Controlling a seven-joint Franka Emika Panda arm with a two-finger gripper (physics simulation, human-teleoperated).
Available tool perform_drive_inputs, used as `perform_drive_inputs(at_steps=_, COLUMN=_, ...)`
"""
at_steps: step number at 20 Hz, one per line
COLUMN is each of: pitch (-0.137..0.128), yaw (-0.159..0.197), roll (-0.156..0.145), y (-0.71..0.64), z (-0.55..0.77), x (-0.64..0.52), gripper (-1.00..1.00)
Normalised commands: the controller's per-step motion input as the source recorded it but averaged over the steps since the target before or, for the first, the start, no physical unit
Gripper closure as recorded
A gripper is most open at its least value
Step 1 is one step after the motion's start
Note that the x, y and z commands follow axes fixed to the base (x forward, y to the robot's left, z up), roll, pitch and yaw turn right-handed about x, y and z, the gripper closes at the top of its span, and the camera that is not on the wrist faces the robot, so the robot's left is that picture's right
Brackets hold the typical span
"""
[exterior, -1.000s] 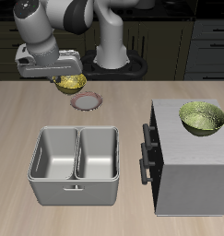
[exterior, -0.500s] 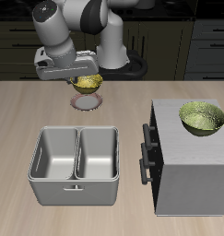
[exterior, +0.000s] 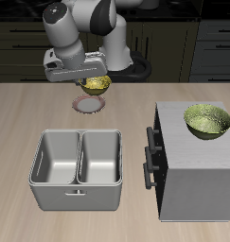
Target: Place the yellow bowl on the plate
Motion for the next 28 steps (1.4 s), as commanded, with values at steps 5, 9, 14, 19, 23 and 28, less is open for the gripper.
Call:
perform_drive_inputs(at_steps=5, pitch=-0.01, yaw=-0.019, roll=-0.003, y=0.06, z=-0.14, x=-0.28, gripper=1.0)
perform_drive_inputs(at_steps=9, pitch=0.018, yaw=-0.044, roll=-0.031, y=-0.06, z=-0.26, x=-0.35, gripper=1.0)
perform_drive_inputs(at_steps=14, pitch=-0.002, yaw=0.018, roll=-0.032, y=-0.02, z=-0.22, x=-0.28, gripper=1.0)
perform_drive_inputs(at_steps=19, pitch=-0.01, yaw=-0.019, roll=-0.037, y=-0.01, z=-0.1, x=-0.32, gripper=1.0)
perform_drive_inputs(at_steps=23, pitch=-0.057, yaw=0.038, roll=-0.019, y=0.11, z=0.05, x=-0.21, gripper=1.0)
perform_drive_inputs(at_steps=28, pitch=-0.02, yaw=0.03, roll=-0.005, y=0.06, z=-0.04, x=-0.12, gripper=1.0)
